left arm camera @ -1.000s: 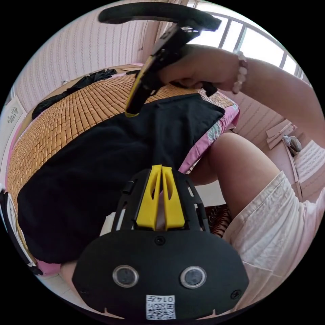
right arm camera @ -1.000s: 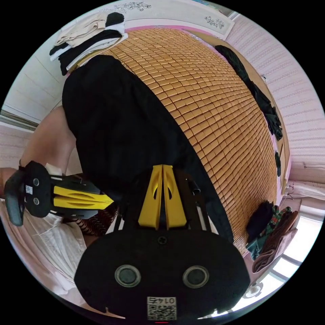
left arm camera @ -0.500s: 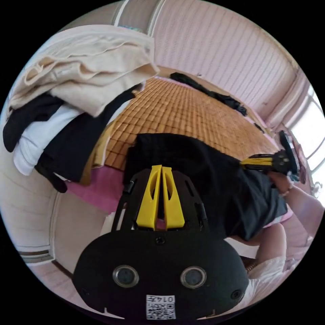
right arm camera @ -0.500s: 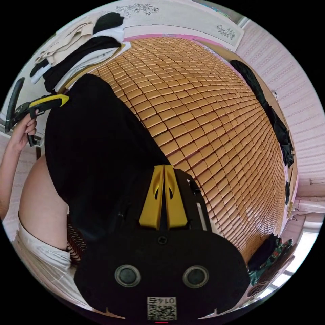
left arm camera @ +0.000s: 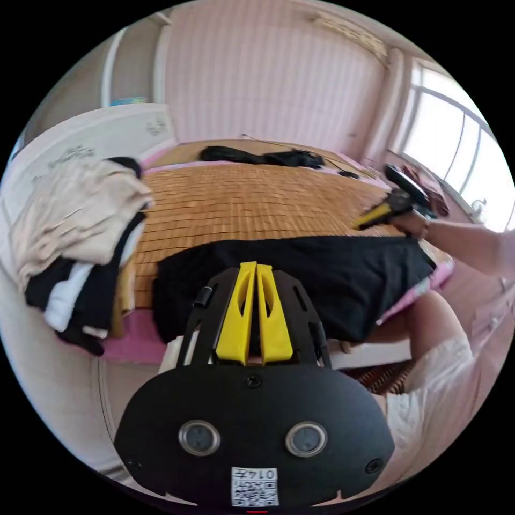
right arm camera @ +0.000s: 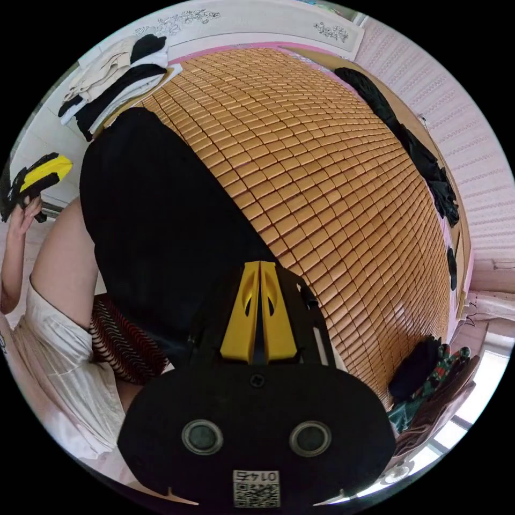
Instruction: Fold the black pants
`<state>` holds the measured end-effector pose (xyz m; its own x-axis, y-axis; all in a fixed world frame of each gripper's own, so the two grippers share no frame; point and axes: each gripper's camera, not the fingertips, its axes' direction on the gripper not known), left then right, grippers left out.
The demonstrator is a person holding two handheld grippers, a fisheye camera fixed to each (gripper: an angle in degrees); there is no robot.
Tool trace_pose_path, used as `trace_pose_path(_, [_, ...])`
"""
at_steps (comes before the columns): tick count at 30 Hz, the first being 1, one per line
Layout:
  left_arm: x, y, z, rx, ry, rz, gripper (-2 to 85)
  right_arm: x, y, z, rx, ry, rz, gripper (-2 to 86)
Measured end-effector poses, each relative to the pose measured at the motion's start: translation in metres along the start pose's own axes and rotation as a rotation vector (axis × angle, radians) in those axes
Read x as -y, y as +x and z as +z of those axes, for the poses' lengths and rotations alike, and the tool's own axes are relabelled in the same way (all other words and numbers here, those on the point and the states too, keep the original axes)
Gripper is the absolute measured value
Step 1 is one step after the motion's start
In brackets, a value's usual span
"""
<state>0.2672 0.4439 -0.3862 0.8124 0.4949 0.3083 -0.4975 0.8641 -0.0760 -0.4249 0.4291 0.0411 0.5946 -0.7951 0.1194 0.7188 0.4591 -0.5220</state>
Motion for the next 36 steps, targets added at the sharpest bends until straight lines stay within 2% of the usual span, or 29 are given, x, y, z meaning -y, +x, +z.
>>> trace_pose_path(1, [0.007,0.042,0.021,-0.132,-0.037,0.085,-1.0,-0.004,0.0,0.006,0.003,-0.03,-0.013,-0.4])
trace_pose_path(2, [0.009,0.065,0.032,-0.194,-0.051,0.126,-1.0,-0.005,-0.001,0.012,0.01,-0.044,-0.023,-0.5])
trace_pose_path(4, [0.013,0.163,0.075,-0.323,-0.123,0.322,-1.0,-0.001,-0.004,0.02,0.011,-0.055,-0.032,-0.5])
trace_pose_path(7, [0.004,0.246,0.127,-0.231,-0.23,0.482,-1.0,0.007,-0.006,0.044,-0.021,-0.121,-0.032,-0.5])
trace_pose_path(9, [-0.005,0.265,0.158,-0.261,-0.317,0.498,-1.0,0.006,-0.005,0.046,-0.051,-0.107,-0.02,-0.5])
trace_pose_path(11, [-0.019,0.276,0.185,-0.239,-0.375,0.518,-1.0,0.009,-0.001,0.05,-0.059,-0.175,-0.04,-0.6])
trace_pose_path(14, [-0.032,0.286,0.194,-0.241,-0.32,0.538,-1.0,0.017,0.005,0.056,-0.047,-0.3,-0.085,-0.6])
trace_pose_path(18, [-0.042,0.307,0.204,-0.197,-0.328,0.536,-1.0,0.003,0.014,0.063,-0.035,-0.312,-0.111,-0.5])
trace_pose_path(24, [-0.062,0.339,0.225,-0.135,-0.295,0.65,-1.0,-0.054,0.05,0.066,0.089,-0.175,0.023,-0.5])
trace_pose_path(27, [-0.063,0.342,0.237,-0.173,-0.312,0.617,-1.0,-0.1,0.064,0.067,0.132,-0.024,0.13,-0.6])
trace_pose_path(30, [-0.063,0.34,0.246,-0.231,-0.323,0.554,-1.0,-0.161,0.073,0.064,0.181,0.104,0.28,-0.6])
trace_pose_path(32, [-0.064,0.343,0.241,-0.187,-0.289,0.538,-0.9,-0.23,0.076,0.054,0.251,0.257,0.372,-0.7])
trace_pose_path(36, [-0.059,0.343,0.217,-0.203,-0.19,0.48,-0.5,-0.351,0.09,0.046,0.222,0.375,0.553,-0.5])
